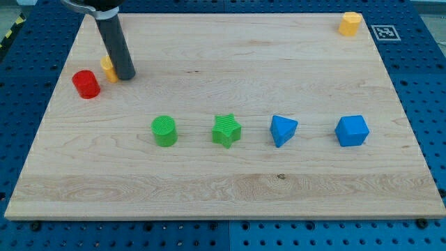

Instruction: Push the yellow heart to the top of the red circle

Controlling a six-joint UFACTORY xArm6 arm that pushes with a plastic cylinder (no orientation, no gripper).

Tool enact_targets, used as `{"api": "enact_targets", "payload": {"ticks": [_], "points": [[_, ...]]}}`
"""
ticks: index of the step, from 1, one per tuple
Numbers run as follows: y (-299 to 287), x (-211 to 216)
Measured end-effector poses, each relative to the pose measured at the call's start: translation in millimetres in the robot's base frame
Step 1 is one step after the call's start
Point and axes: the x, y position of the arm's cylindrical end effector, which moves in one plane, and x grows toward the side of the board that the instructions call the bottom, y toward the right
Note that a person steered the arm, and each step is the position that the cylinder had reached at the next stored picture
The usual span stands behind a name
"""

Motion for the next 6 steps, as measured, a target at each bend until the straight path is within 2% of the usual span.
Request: {"api": "enact_targets", "payload": {"ticks": [3, 4, 6], "points": [[-27, -13], [-15, -14], [168, -24]]}}
